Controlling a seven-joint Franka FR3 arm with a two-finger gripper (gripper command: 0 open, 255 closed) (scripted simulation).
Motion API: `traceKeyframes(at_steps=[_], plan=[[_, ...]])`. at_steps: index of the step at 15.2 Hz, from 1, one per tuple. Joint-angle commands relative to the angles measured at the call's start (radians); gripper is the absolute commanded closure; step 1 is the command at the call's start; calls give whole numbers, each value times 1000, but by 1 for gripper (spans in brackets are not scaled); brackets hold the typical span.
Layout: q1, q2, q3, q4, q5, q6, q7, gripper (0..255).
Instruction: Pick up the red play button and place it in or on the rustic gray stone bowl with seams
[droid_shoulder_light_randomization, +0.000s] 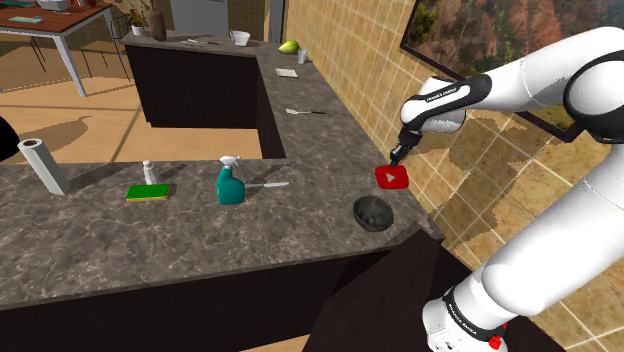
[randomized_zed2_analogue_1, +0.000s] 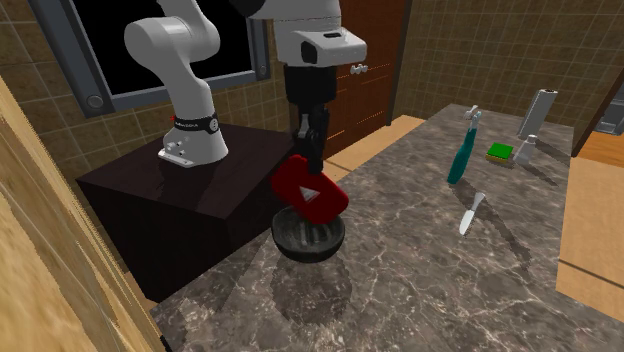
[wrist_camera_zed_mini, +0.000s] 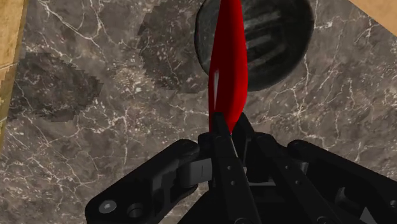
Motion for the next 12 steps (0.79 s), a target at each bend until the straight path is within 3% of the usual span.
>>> traceKeyframes(at_steps=[1,6,12], plan=[[8,-80,8,-73,-46,0,49,255],[2,-276,55,-239,-134,-24,162,255],[9,-210,45,-271,-115,73,145,255]])
